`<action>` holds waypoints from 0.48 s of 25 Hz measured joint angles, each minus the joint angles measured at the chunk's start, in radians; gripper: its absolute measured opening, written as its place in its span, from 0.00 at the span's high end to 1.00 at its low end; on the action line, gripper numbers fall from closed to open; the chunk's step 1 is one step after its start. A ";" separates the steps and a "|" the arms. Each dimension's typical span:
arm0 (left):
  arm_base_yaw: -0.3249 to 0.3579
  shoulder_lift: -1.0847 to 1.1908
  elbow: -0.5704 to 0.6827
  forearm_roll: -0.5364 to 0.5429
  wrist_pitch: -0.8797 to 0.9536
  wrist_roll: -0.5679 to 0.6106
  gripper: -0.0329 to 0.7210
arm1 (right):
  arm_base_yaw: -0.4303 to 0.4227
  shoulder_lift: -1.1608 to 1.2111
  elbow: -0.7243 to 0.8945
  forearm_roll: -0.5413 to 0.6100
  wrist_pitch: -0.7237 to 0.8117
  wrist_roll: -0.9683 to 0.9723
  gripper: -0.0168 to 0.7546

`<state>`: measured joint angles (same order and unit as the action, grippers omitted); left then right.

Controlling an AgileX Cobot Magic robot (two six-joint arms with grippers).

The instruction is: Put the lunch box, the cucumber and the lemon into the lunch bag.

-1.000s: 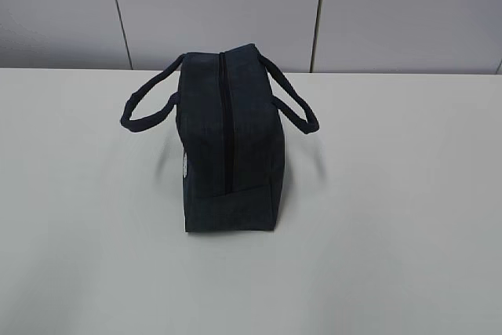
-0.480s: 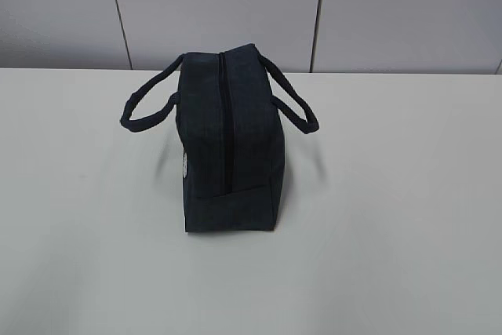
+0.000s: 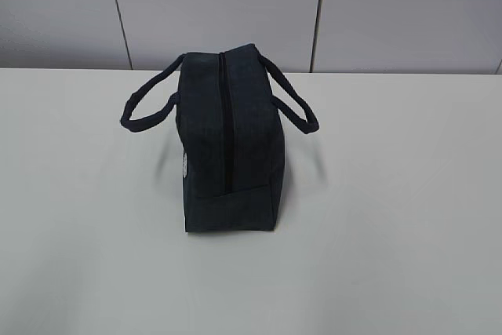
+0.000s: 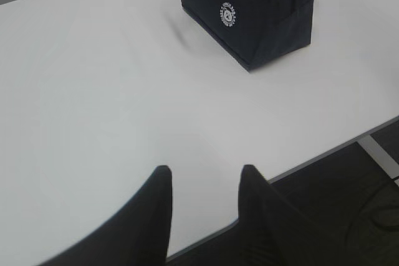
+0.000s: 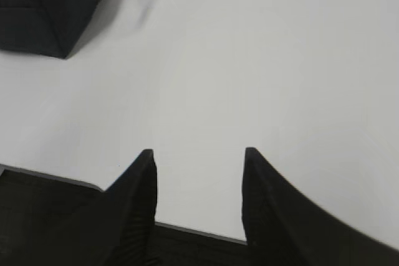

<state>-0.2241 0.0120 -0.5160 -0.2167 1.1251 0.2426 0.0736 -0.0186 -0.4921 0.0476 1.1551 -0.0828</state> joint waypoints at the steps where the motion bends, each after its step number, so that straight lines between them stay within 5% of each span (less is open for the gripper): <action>1: 0.000 0.000 0.000 0.000 0.000 0.000 0.64 | -0.021 0.000 0.000 0.000 0.000 0.000 0.54; 7: 0.003 0.000 0.000 0.000 0.000 0.000 0.64 | -0.130 0.000 0.000 0.000 0.000 0.000 0.54; 12: 0.077 0.000 0.000 0.000 -0.001 0.000 0.64 | -0.163 0.000 0.000 0.000 -0.002 0.000 0.54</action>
<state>-0.1469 0.0120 -0.5160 -0.2167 1.1236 0.2426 -0.0892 -0.0186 -0.4921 0.0476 1.1534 -0.0828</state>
